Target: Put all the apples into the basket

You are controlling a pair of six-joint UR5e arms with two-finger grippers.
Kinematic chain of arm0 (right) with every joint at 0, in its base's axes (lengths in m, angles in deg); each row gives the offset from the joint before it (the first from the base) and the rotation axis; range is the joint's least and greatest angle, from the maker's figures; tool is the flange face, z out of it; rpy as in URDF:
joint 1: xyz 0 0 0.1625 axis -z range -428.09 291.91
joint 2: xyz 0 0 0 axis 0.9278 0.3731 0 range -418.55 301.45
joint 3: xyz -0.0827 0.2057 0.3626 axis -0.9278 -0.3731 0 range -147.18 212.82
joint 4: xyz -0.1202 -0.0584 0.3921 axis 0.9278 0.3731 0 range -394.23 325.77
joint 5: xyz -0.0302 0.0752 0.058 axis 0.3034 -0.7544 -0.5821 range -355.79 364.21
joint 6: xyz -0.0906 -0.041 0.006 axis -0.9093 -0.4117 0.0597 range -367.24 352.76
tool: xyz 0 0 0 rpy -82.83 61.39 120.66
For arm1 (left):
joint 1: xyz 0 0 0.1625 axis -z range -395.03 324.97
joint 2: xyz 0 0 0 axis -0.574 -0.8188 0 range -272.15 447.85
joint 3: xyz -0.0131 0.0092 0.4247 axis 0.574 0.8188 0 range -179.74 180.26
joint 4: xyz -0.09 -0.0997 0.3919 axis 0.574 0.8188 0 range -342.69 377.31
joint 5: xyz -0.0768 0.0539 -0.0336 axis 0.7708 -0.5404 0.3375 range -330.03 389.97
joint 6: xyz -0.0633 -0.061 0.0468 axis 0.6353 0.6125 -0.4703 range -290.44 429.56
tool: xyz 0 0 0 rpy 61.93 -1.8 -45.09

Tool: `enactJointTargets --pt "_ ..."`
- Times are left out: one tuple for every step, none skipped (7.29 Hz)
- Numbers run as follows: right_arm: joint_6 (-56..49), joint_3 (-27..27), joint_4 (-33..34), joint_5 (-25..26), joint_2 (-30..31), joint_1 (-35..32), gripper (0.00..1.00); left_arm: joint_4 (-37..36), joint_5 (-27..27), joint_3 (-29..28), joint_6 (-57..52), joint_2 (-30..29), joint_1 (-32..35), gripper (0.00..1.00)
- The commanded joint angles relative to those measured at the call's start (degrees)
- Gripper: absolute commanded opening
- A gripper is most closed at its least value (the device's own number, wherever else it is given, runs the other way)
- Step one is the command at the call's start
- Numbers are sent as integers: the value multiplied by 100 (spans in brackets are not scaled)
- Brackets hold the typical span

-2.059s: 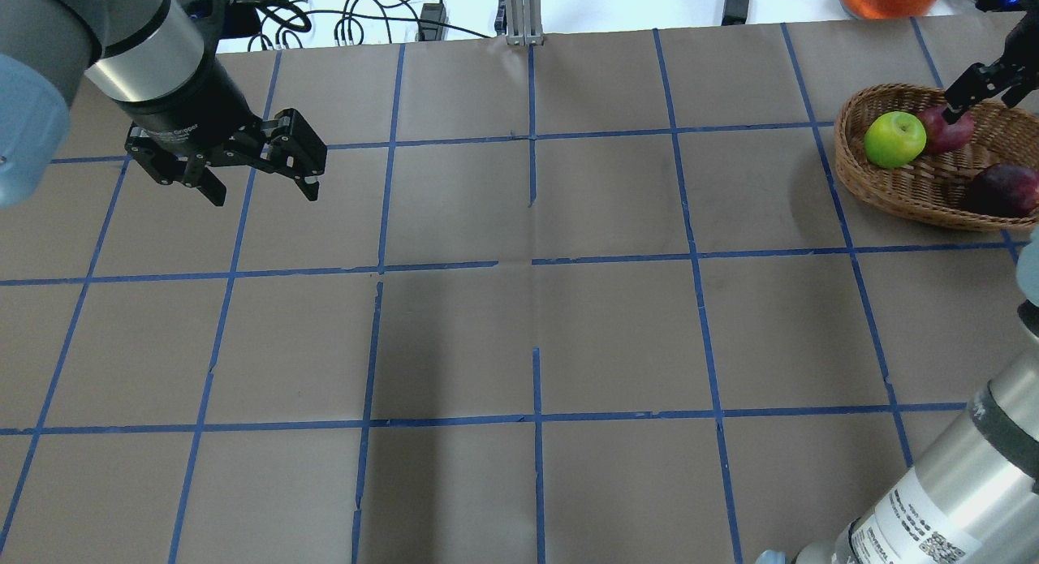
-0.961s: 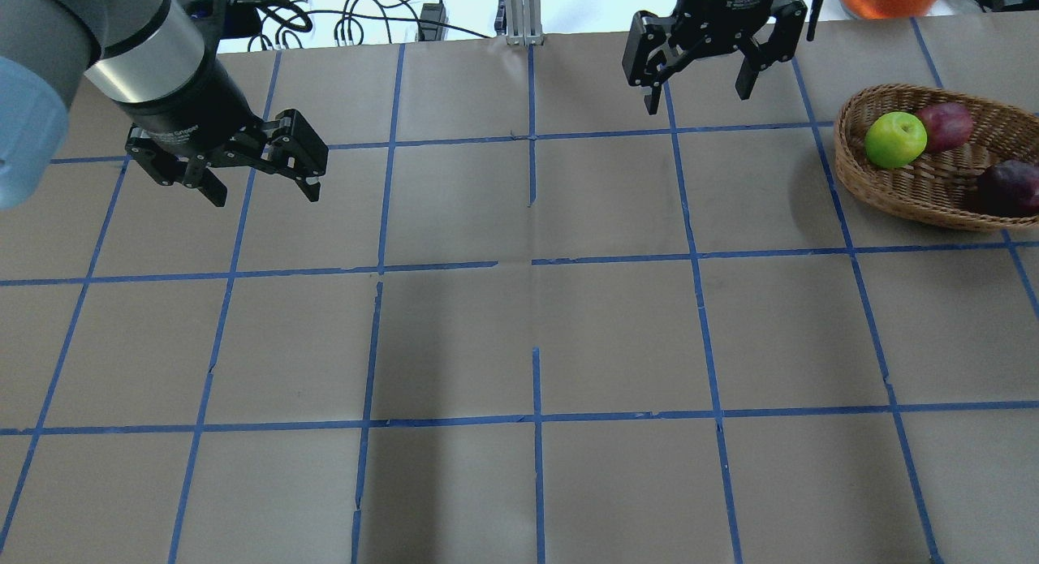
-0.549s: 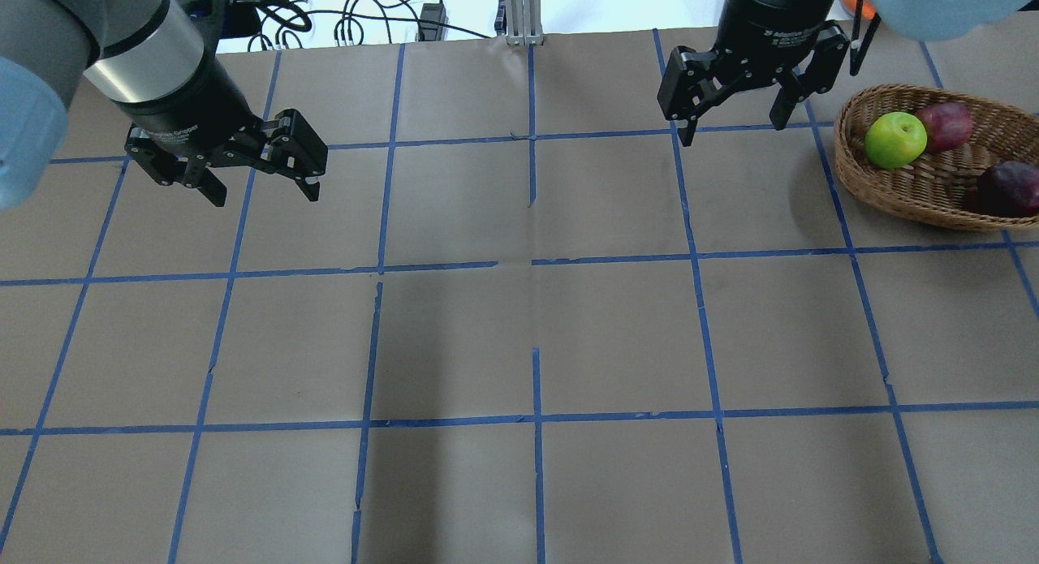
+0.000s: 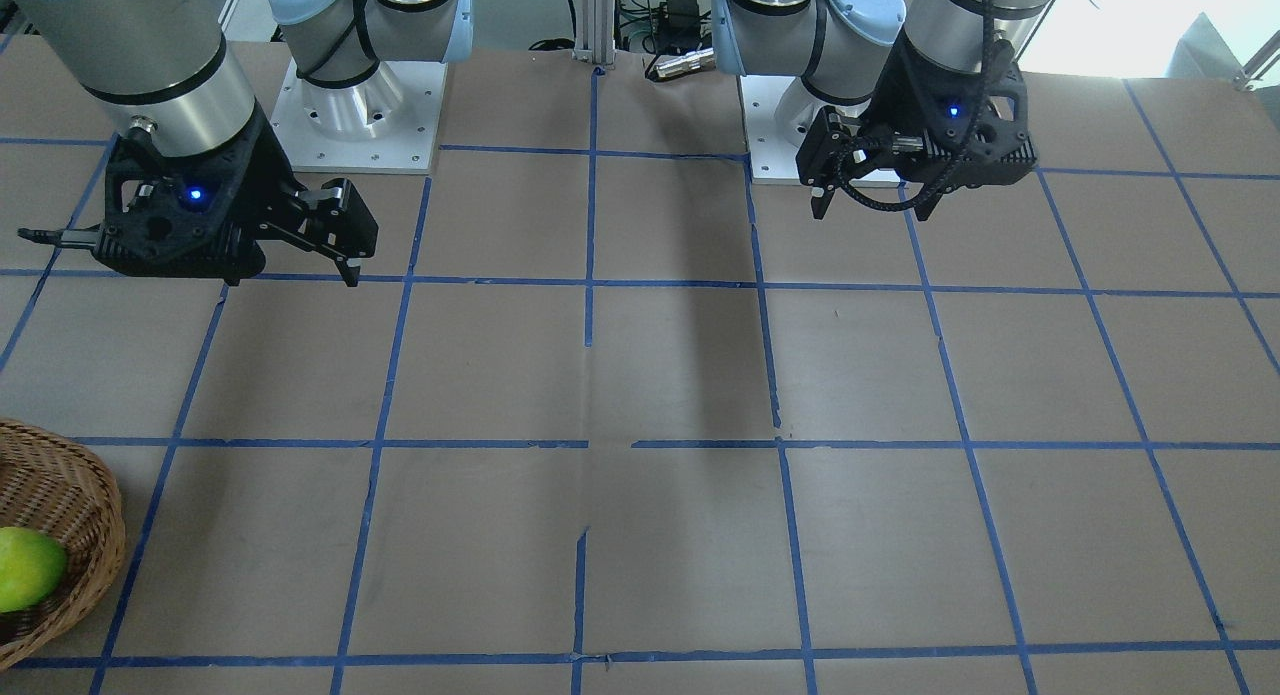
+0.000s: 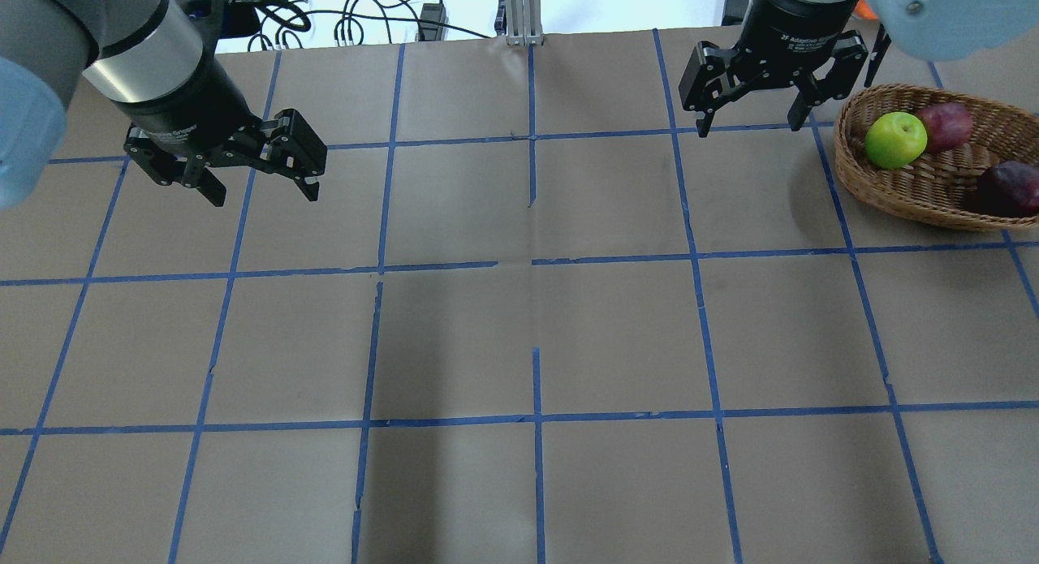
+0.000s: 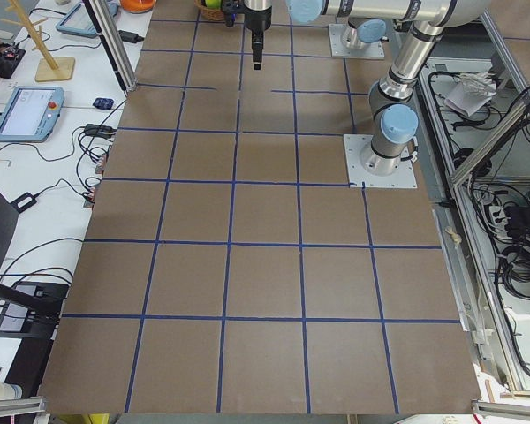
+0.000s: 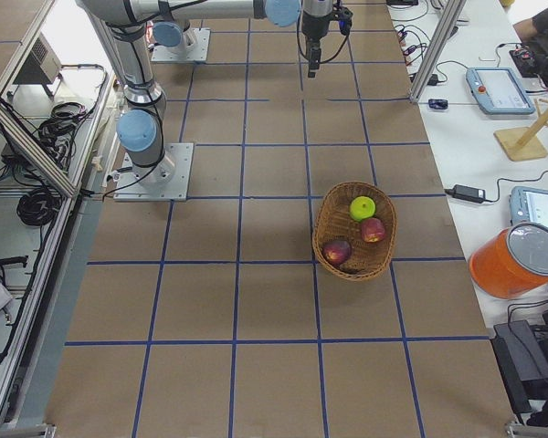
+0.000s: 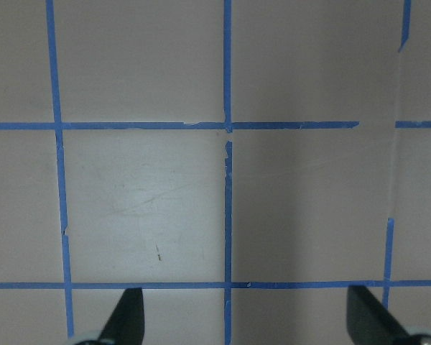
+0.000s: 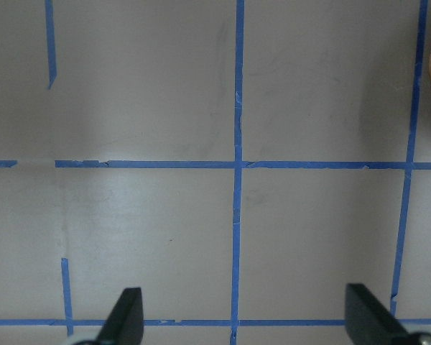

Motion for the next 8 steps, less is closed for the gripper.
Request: enactJointTargets --pt "-104 3 2 -35 -23 45 100 12 13 0 7 21 -6 100" --pt "-114 29 2 -27 -23 45 100 21 5 17 7 47 3 100" --pt "-122 56 11 -27 -23 45 100 21 13 9 7 56 3 100" --pt "-157 82 37 -27 -23 45 100 21 22 9 7 48 3 100" --pt "-175 82 115 -27 -66 36 100 21 -30 17 -2 56 -6 100" --pt "-184 82 255 -27 -145 45 100 30 -22 18 -2 74 11 100" --pt "-175 100 257 -27 -163 45 100 30 -4 18 7 65 12 100" --pt "-166 83 309 -35 -241 36 100 30 5 18 7 57 -6 100"
